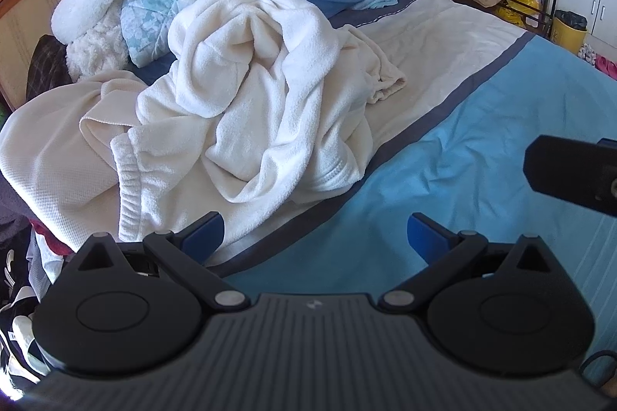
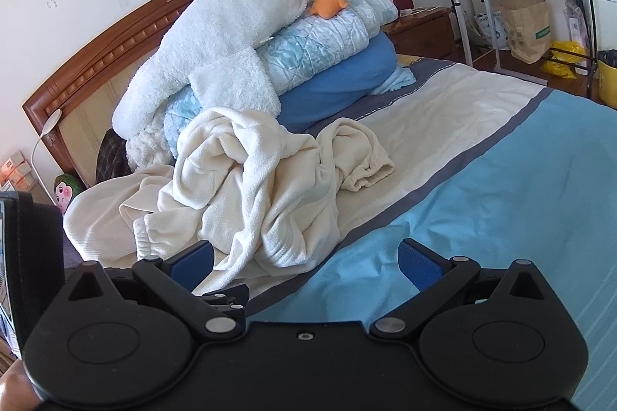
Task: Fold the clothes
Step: 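Move both grippers toward the crumpled cream fleece garment on the bed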
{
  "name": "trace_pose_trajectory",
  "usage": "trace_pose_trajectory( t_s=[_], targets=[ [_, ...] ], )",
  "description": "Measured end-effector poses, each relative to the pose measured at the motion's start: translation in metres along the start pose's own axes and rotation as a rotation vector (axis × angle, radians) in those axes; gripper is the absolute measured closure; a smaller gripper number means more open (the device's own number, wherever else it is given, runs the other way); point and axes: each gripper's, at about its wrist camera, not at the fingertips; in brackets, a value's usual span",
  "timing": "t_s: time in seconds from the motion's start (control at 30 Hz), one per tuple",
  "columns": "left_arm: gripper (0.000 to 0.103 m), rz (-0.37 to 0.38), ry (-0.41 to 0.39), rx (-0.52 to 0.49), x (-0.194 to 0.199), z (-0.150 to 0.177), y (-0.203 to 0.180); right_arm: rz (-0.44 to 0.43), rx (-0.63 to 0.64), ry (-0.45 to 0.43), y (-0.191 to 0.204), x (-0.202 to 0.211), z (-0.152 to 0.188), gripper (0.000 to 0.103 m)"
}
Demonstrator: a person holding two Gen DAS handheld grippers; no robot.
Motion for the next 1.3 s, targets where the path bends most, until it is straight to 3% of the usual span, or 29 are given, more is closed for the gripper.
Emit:
trace_pose_trajectory(
  t_s=[0.5, 0.8, 0.93, 1.07, 1.13, 1.2, 1.3],
  targets=[
    [0.0, -0.002, 0.001, 0.015, -0.009, -0.001, 0.0, 0.0, -0.009, 0.01, -0.004, -0.008, 0.004, 0.0],
    [0.0, 0.094, -0.021, 0.079, -0.028, -0.001, 0.014, -0.012, -0.02, 0.015, -0.009, -0.026, 0.008, 0.0],
    [0.002, 0.078, -0.04, 0.119, -0.038, -0.022, 0.036, -0.041, 0.023, 0.024, 0.012, -0.04, -0.016, 0.0],
    [0.001, 0.014, -0.178, 0.188, -0.044, -0.07, 0.078, -0.05, 0.165, -0.01, 0.039, -0.061, -0.049, 0.0],
    [0.001, -0.029, -0.154, 0.197, -0.058, -0.091, 0.092, -0.041, 0.157, 0.004, 0.037, -0.082, -0.063, 0.0],
    [0.001, -0.019, -0.133, 0.22, -0.077, -0.103, 0.105, -0.057, 0.111, 0.027, 0.03, -0.108, -0.073, 0.0],
    [0.001, -0.048, -0.1, 0.271, -0.11, -0.102, 0.118, -0.088, 0.049, 0.078, 0.019, -0.148, -0.076, 0.0]
  ],
)
Point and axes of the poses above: each gripper's, at about its wrist camera, not at the fingertips, and x roughly against the way its jaws point, y to its left, z to its underside
